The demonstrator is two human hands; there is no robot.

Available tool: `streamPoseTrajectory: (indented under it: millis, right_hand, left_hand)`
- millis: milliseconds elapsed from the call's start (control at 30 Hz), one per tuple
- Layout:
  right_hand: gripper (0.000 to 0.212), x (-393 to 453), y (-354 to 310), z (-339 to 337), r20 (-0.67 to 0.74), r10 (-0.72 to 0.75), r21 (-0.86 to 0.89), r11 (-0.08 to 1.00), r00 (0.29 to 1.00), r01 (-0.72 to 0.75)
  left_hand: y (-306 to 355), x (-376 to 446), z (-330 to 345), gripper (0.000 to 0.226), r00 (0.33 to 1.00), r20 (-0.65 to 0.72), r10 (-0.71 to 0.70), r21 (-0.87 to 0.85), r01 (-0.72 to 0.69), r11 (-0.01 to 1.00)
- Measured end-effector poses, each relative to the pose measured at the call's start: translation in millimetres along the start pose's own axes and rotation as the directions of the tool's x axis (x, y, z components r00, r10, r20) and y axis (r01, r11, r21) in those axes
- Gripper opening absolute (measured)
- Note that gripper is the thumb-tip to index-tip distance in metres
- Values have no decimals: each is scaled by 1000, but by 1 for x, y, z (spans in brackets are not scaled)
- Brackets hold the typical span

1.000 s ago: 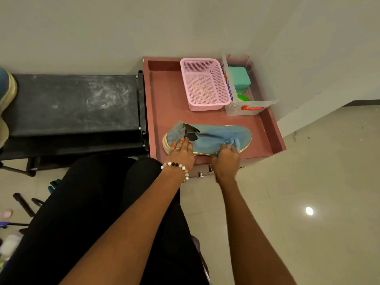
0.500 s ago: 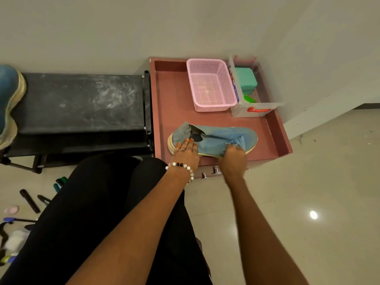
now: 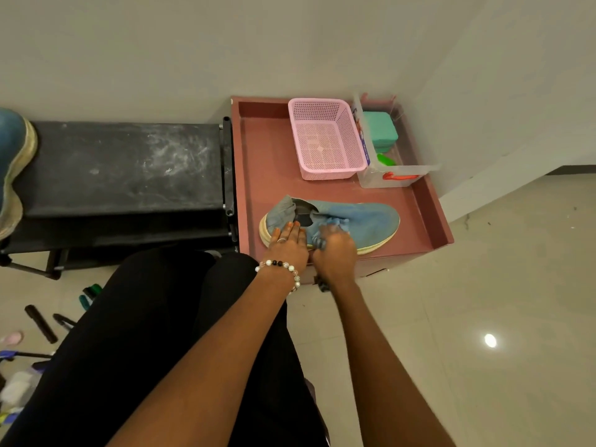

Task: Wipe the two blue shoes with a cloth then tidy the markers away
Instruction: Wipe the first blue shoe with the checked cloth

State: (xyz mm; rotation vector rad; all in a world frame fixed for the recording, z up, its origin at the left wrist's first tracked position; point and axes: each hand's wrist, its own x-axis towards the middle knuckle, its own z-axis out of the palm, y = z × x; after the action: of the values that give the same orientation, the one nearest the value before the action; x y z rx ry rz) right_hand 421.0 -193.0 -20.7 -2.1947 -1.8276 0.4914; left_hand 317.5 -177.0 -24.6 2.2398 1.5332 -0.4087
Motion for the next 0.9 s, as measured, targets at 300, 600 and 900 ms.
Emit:
streamPoseTrajectory:
  millis: [300,600,900]
  right_hand:
    - [43,9,53,-22,61,-23,-288,957,998,40]
    - [52,1,28,-34,176,-197,39,980,964,194]
    - [45,-4,-2,-3,57,-2,-34,999,998,4]
  left_hand:
    - [-2,-2,-1,54,999,-21,27,11,-26,1000]
    - [-2,-3,1,52,999,-22,25,6,-25,1000]
    - [0,0,0,53,1000,-6,4,5,-4,1000]
